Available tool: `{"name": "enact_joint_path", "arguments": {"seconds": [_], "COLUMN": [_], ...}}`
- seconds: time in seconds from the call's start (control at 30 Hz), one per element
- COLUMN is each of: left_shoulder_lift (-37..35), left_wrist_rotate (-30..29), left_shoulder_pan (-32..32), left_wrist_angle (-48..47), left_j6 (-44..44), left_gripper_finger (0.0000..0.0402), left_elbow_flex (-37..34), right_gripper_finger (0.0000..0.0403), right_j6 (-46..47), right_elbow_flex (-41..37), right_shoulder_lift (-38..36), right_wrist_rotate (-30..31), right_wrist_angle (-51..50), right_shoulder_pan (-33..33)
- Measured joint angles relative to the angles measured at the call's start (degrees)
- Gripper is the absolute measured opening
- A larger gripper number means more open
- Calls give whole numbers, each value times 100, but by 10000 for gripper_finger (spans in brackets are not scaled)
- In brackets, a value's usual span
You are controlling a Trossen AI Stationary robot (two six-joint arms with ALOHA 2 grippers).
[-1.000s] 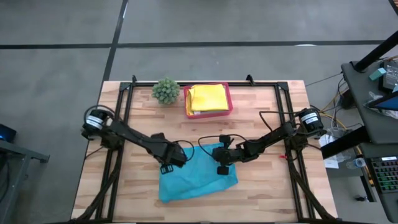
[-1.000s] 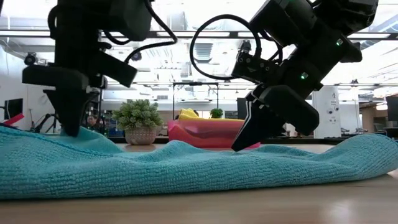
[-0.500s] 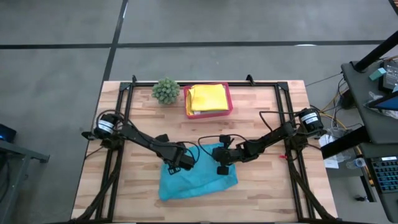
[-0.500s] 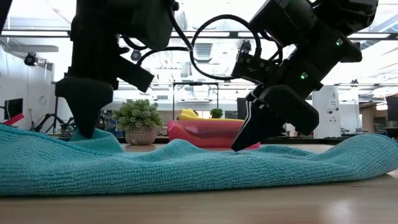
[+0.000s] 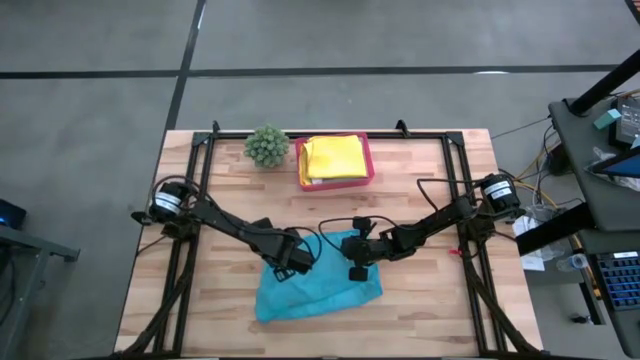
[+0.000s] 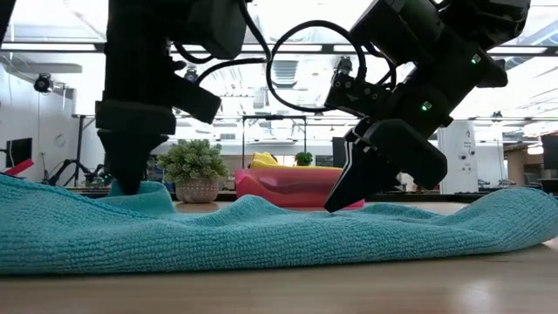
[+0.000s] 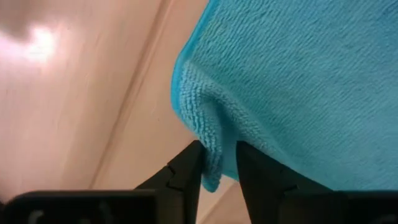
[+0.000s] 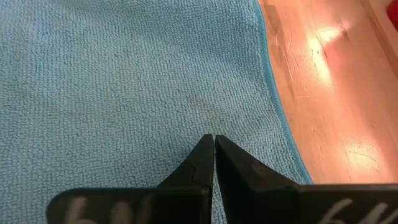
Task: Fold microfiber towels
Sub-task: Fold the blue microfiber towel
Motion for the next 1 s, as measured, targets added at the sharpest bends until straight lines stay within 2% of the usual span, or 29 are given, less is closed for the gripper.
{"name": "enact_joint_path", "arguments": {"seconds": [0.27,0.43,0.5,0.67,0.83,1.0], "left_shoulder_lift": [0,-83,-130,-335,-634,-1228], "left_wrist_rotate": [4,20,20,-36,-344,-734], "left_shoulder_pan": [0,-20,-37,-44,-64,-223], "left_wrist_angle": [39,-438,-693,-1095,-1042,-888], "left_j6": [-2,-3,0,-1,23,109], "left_gripper_finger": [137,161,166,167,167,167], "left_elbow_flex": [0,7,7,4,-4,-197], "right_gripper_finger": [9,9,9,9,9,9], "right_j6": [2,87,147,156,148,163], "right_elbow_flex": [0,0,0,0,0,1], "right_shoulder_lift": [0,0,0,-114,-377,-781], "right_wrist_rotate": [0,5,125,897,933,856], "right_wrist_angle": [-2,-34,-170,-769,-1033,-1339], "right_shoulder_pan": [0,-3,-27,-43,-48,-30]}}
